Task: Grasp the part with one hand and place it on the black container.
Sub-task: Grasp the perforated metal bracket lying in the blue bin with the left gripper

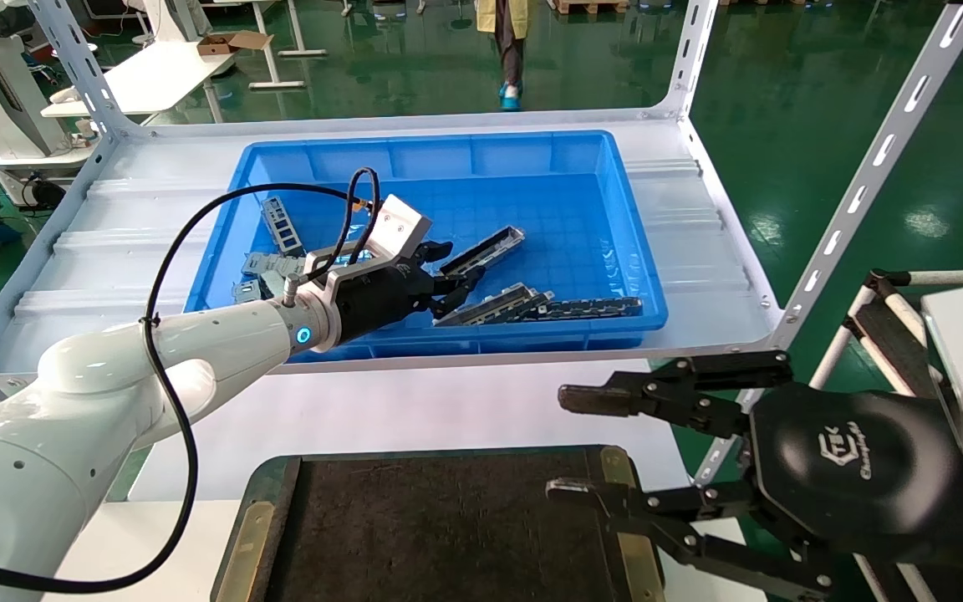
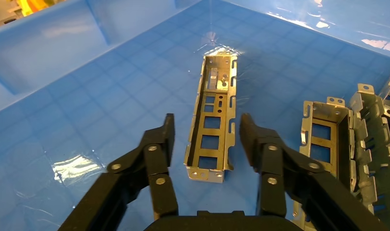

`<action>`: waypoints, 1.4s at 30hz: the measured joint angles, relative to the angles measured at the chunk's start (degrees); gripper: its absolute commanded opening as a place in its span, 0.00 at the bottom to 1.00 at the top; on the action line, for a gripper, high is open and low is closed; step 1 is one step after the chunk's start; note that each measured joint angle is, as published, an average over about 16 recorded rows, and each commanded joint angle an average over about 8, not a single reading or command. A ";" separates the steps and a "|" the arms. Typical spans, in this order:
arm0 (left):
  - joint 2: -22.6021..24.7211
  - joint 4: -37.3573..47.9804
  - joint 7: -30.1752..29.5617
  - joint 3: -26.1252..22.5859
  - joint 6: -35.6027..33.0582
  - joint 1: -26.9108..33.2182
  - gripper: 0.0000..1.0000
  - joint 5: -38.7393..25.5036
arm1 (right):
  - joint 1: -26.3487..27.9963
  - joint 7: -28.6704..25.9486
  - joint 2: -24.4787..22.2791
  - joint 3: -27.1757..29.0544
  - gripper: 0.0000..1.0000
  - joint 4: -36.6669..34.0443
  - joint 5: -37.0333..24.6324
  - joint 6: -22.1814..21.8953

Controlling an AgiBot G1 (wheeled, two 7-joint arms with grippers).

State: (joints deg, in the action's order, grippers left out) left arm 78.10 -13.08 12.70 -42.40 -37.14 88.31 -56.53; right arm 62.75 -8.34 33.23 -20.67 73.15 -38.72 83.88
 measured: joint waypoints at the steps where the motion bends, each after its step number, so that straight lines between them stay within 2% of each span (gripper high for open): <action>1: 0.00 -0.02 0.05 -0.20 0.05 -0.06 0.00 0.29 | 0.00 0.00 0.00 0.00 0.00 0.00 0.00 0.00; 17: -0.07 -1.49 1.54 -2.24 0.36 0.82 0.00 6.17 | 0.00 0.01 -0.01 -0.01 0.00 0.00 0.01 -0.01; 25: -0.47 -1.80 3.06 -2.06 -1.91 2.83 0.00 10.02 | 0.01 0.01 -0.01 -0.02 0.00 0.00 0.01 -0.01; 31: -1.74 -1.62 4.27 -1.65 -8.53 3.73 0.00 12.56 | 0.01 0.01 -0.01 -0.03 0.00 0.00 0.02 -0.01; 42: -6.25 -2.19 4.40 -1.38 -26.71 2.53 0.00 15.08 | 0.01 0.02 -0.01 -0.04 0.00 0.00 0.02 -0.01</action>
State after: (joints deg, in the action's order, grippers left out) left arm 71.85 -15.27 17.09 -43.78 -63.85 90.84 -41.45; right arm 62.76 -8.32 33.22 -20.70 73.15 -38.69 83.87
